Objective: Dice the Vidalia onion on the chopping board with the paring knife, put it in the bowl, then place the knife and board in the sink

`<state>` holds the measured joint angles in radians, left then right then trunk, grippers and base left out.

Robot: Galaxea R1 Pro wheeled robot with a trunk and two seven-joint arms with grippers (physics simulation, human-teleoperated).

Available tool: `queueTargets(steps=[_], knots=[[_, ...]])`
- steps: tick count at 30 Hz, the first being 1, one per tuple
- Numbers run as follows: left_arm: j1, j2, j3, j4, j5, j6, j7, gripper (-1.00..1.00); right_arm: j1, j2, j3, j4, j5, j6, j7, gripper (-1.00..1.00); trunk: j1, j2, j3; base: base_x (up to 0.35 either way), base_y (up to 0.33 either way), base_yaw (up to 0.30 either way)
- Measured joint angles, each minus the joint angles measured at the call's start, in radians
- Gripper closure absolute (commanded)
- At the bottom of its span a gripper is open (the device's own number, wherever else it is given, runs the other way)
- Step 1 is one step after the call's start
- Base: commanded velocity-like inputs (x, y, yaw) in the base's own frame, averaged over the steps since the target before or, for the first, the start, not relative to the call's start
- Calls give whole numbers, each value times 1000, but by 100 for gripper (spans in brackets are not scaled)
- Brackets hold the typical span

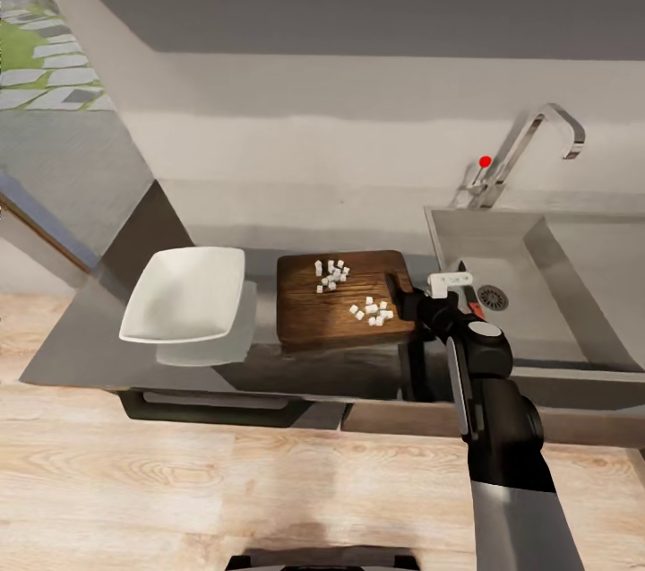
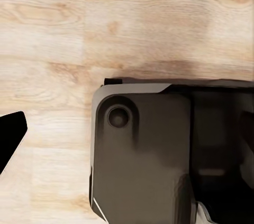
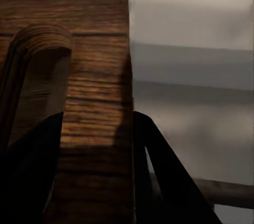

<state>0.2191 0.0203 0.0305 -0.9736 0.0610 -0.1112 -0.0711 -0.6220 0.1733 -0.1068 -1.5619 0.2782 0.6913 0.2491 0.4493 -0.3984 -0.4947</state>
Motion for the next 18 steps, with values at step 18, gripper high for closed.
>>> queueTargets(steps=[18], knots=[[0,0,0,0,0,0,0,-100,0,0,-8,-11,5,25,-4,100,0,0,29,0,4,0]])
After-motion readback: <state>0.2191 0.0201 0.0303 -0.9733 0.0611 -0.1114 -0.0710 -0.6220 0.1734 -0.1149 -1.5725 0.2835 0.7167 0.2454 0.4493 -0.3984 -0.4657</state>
